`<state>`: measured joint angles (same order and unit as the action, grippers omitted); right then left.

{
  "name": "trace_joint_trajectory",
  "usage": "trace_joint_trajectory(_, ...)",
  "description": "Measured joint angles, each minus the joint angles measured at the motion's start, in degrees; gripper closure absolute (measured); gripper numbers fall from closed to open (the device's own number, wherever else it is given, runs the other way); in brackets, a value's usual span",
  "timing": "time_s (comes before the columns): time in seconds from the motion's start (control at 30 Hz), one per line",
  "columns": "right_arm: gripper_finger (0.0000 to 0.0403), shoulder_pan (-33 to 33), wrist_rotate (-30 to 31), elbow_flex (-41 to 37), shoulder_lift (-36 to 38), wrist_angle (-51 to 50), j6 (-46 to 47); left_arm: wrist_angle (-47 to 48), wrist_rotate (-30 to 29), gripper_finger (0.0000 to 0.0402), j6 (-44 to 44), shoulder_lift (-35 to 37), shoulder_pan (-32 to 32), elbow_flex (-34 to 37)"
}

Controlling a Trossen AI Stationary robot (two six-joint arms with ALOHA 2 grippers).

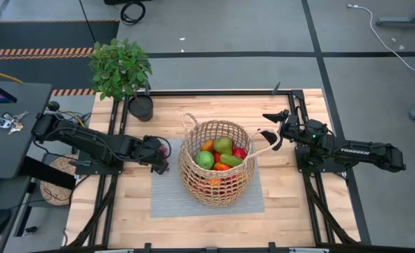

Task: Build produce basket
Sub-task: Put the violet grapes into the brown basket

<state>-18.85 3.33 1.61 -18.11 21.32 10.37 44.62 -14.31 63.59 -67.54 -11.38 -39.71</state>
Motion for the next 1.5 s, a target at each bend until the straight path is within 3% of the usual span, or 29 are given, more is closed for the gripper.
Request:
trace_joint_trajectory(0.43, 0.0009, 0.0, 0.0, 0.0, 0.0, 0.0, 0.0, -0.1, 1.1, 0.0132, -3.7, 0.0, 0.0, 0.0)
trace_joint_trajectory(0.7, 0.0009, 0.0, 0.0, 0.0, 0.0, 0.0, 0.0, -0.2, 1.4, 0.0132, -19.9, 0.0, -0.8, 0.0)
trace_joint_trajectory(0.83, 0.0009, 0.0, 0.0, 0.0, 0.0, 0.0, 0.0, -2.8, -5.3, 0.0132, -25.8, 0.1, -1.5, 0.0)
trace_joint_trajectory(0.97, 0.0009, 0.0, 0.0, 0.0, 0.0, 0.0, 0.0, -9.5, -12.2, 0.0139, -38.3, 0.1, -3.8, 0.0)
trace_joint_trajectory(1.13, 0.0009, 0.0, 0.0, 0.0, 0.0, 0.0, 0.0, -14.8, -12.9, 0.0152, -48.2, 0.1, -7.2, 0.0)
trace_joint_trajectory(1.5, 0.0009, 0.0, 0.0, 0.0, 0.0, 0.0, 0.0, -12.5, -12.3, 0.0183, -46.1, 2.0, -13.2, 0.0)
